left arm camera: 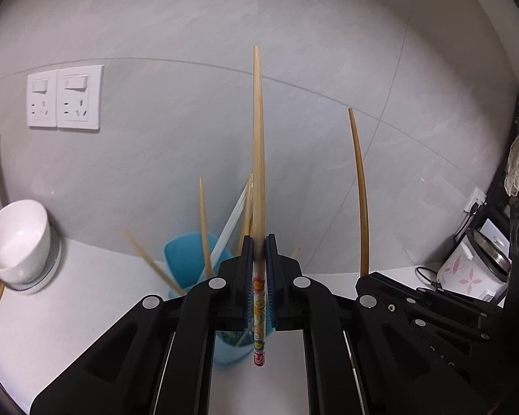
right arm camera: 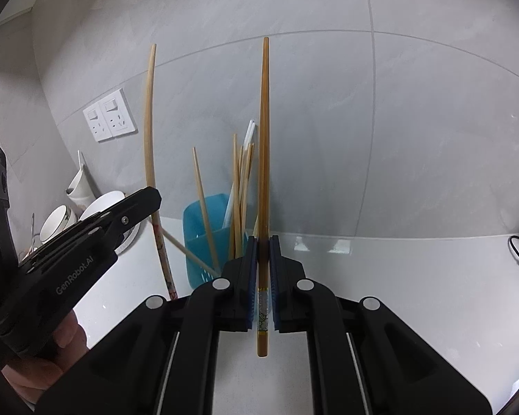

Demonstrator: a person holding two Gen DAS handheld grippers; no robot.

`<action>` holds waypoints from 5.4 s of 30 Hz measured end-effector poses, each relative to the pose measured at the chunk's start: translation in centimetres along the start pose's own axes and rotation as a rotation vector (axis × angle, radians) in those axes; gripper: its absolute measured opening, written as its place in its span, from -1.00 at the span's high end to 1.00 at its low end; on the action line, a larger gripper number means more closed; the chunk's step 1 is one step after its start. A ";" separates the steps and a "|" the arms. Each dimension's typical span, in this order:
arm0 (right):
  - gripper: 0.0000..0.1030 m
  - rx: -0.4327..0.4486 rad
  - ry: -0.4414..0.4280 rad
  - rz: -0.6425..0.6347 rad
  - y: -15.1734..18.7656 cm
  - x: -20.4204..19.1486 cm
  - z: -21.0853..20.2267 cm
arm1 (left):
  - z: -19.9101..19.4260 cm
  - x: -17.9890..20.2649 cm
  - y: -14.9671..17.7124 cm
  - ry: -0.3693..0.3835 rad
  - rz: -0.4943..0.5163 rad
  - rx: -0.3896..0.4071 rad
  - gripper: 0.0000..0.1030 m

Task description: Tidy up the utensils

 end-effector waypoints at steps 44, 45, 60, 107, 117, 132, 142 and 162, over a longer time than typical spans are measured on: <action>0.87 0.002 -0.038 -0.002 -1.5 -0.6 4.5 | 4.4 -2.2 5.7 -0.118 0.164 -0.198 -0.28; 0.87 0.011 -0.051 -0.003 -1.7 -1.0 4.5 | 4.1 -2.4 5.9 -0.122 0.164 -0.213 -0.35; 0.87 0.129 -0.178 0.058 -2.5 -4.1 6.6 | 0.4 -6.3 6.4 -0.174 0.069 -0.277 -0.89; -0.85 -0.056 0.032 -0.098 3.5 -0.1 0.4 | -4.7 -5.4 5.9 -0.224 0.002 -0.239 -0.89; -0.85 -0.114 0.059 -0.104 5.5 1.1 0.0 | -5.2 -4.2 7.1 -0.224 -0.008 -0.266 -0.89; -0.85 -0.121 0.066 -0.096 5.6 1.4 0.2 | -4.5 -4.5 7.3 -0.223 -0.020 -0.291 -0.89; -0.85 -0.120 0.071 -0.096 5.6 1.4 0.2 | -4.4 -4.7 7.4 -0.225 -0.024 -0.301 -0.89; -0.85 -0.127 0.070 -0.093 5.6 1.3 0.2 | -3.9 -4.2 7.6 -0.234 -0.009 -0.307 -0.89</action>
Point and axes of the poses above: each gripper's, at about its wrist camera, not at the fingertips, and z roughly the way its jaws point, x to its right, y to its underside, the point moved 8 cm from there along z, roughly the way its jaws point, and after that the axes turned 5 degrees about y, right-handed, at the moved point
